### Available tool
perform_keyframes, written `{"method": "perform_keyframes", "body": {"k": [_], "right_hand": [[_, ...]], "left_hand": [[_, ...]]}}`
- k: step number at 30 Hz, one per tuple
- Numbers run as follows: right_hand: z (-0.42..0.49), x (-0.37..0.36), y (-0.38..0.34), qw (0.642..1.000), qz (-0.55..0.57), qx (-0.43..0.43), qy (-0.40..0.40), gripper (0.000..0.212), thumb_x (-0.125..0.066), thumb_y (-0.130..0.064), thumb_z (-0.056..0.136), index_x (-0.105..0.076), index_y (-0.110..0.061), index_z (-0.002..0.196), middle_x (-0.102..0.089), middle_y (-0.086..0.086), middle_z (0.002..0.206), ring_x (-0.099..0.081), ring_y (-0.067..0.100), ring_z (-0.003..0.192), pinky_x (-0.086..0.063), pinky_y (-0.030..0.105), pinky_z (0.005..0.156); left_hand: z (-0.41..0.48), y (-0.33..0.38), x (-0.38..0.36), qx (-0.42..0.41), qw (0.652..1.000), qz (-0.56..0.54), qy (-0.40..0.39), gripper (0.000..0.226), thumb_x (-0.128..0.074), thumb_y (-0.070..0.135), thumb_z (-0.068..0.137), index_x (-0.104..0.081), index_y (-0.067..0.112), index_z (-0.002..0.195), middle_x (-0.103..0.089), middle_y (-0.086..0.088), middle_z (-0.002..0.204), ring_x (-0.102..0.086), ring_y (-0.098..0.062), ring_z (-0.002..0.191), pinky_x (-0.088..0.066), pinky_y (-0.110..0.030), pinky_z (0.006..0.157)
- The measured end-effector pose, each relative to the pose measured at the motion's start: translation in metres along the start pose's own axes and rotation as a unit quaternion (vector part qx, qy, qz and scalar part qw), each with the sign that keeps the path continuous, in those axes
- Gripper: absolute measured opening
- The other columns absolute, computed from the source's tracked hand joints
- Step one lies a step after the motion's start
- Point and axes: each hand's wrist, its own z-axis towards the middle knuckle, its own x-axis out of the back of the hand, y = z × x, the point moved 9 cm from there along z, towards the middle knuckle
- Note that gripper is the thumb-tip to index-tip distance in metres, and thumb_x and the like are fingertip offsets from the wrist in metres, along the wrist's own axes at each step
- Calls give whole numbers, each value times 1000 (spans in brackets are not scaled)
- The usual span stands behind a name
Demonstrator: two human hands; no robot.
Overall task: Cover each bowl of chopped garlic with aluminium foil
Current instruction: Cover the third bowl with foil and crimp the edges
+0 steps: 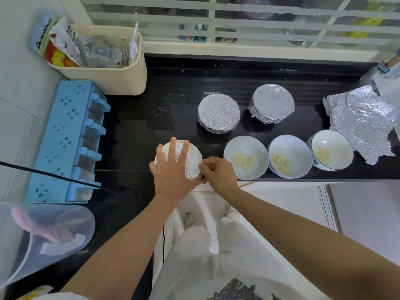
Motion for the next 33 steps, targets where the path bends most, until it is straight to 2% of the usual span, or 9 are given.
{"method": "perform_keyframes", "body": {"k": [4, 8, 10, 14, 18, 22, 24, 27, 33], "right_hand": [[1, -2, -1, 1000, 6, 2, 2, 15, -60, -20, 90, -74, -20, 97, -66, -8, 66, -66, 14, 63, -58, 38, 76], [6, -4, -4, 999, 34, -3, 11, 20, -59, -14, 90, -75, -20, 101, -70, -4, 78, -69, 20, 77, -59, 43, 76], [13, -2, -11, 1000, 16, 6, 10, 23, -58, -13, 90, -75, -20, 103, -74, -2, 88, -68, 20, 83, -58, 41, 78], [29, 0, -24, 999, -46, 21, -15, 21, -55, -11, 89, -76, -14, 92, -74, 6, 86, -66, 25, 85, -55, 37, 78], [36, -2, -25, 997, -65, 21, -26, 20, -56, -12, 90, -75, -10, 91, -73, 10, 88, -65, 26, 87, -54, 38, 79], [34, -1, -25, 997, -60, 38, -27, 22, -52, -8, 88, -73, -2, 91, -72, 17, 89, -63, 31, 87, -53, 40, 79], [32, 0, -26, 997, -52, 39, -33, 30, -50, -4, 85, -77, -11, 95, -74, 11, 91, -65, 26, 87, -54, 36, 78], [30, 0, -27, 996, -66, 51, -30, 33, -52, 0, 79, -78, -17, 91, -75, 9, 88, -65, 26, 84, -54, 36, 77], [28, 5, -28, 992, -121, 42, 1, 21, -57, -5, 79, -74, -16, 81, -71, 3, 82, -63, 23, 77, -54, 35, 71]], "left_hand": [[0, 0, -1, 3, 1000, -8, -3, 101, -19, 86, 69, -34, 29, 150, -28, -10, 158, -34, -41, 137, -45, -58, 91], [1, -3, -3, 36, 999, -34, -21, 104, -20, 88, 65, -27, 30, 152, -22, -9, 160, -29, -40, 139, -43, -60, 94], [0, -4, -1, 60, 996, -53, -25, 109, -21, 89, 62, -25, 30, 153, -20, -10, 160, -27, -41, 139, -41, -62, 94], [-6, -11, 4, 85, 995, -41, -15, 114, -21, 94, 60, -21, 29, 154, -17, -14, 161, -23, -45, 142, -25, -72, 103], [-6, -11, 4, 45, 998, -42, 0, 109, -27, 92, 64, -27, 29, 152, -13, -14, 163, -14, -48, 146, -17, -75, 106], [-3, 1, -4, 7, 1000, -29, -11, 98, -43, 83, 70, -30, 29, 151, -18, -11, 162, -18, -47, 145, -27, -74, 101], [-4, 1, -6, 1, 1000, -9, -1, 94, -57, 74, 72, -34, 28, 151, -23, -12, 161, -24, -47, 142, -36, -67, 97], [-4, -1, -5, -6, 1000, 7, 14, 91, -55, 70, 73, -35, 27, 150, -25, -12, 160, -28, -46, 140, -41, -59, 92], [-3, 0, -4, -5, 1000, 14, 15, 93, -59, 70, 72, -33, 28, 151, -25, -12, 160, -28, -47, 140, -42, -59, 91]]}}
